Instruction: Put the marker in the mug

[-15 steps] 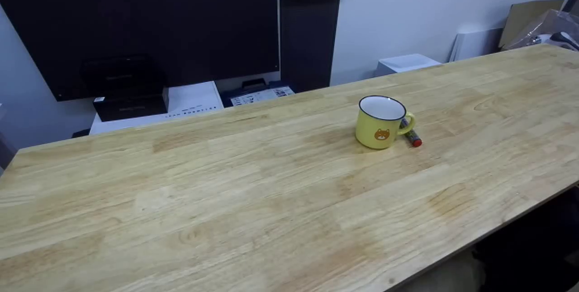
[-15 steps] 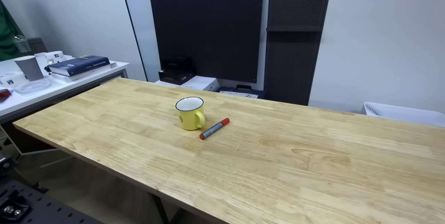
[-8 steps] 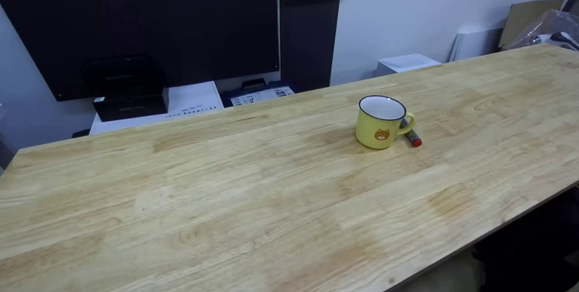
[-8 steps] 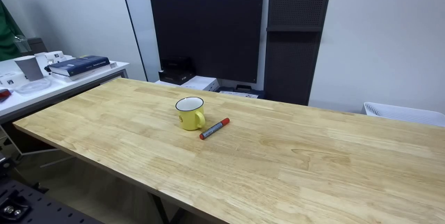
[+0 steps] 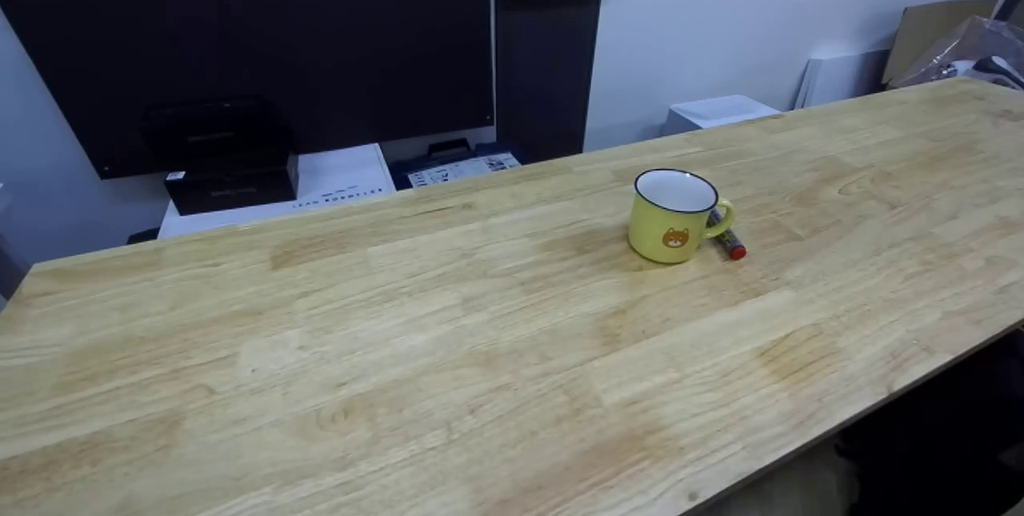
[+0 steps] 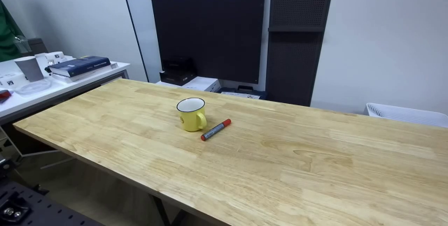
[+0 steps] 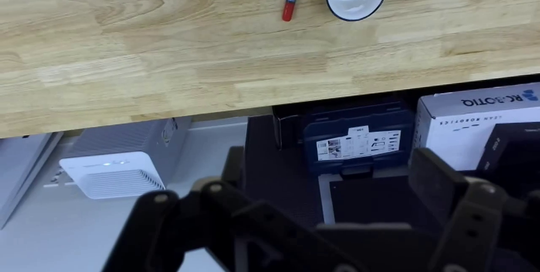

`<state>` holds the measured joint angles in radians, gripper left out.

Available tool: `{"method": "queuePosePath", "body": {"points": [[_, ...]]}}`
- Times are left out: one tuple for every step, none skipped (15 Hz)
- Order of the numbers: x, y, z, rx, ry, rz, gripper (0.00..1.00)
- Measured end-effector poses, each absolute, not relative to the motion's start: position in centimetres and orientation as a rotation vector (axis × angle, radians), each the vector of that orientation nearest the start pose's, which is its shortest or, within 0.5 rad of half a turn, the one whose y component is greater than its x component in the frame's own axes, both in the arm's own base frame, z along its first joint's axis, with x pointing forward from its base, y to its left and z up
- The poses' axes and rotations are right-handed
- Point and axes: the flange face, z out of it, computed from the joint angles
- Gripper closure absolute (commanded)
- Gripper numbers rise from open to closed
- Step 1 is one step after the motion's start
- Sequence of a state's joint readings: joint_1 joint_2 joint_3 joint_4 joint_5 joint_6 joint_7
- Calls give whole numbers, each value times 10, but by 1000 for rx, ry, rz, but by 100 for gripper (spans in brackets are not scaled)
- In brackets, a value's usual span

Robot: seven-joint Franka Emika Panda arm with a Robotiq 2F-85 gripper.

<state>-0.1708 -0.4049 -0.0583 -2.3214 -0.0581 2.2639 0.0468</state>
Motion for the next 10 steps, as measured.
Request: {"method": "queuePosePath", "body": {"points": [[448,-107,532,-3129,391,-546,0],[448,-106,532,-3129,386,-544,0],[449,-106,531,-3127,384,-556,0],[450,-108,531,-3121,392,-580,0],[451,-113,530,-3111,413,-602,0],[454,-120,526,-3105,437,-612,0],[457,-130,518,-3104,475,-613,0],[461,-142,507,-3107,521,-610,0],[465,-154,495,-3116,568,-605,0],[470,-165,481,-3129,612,-596,0]]}}
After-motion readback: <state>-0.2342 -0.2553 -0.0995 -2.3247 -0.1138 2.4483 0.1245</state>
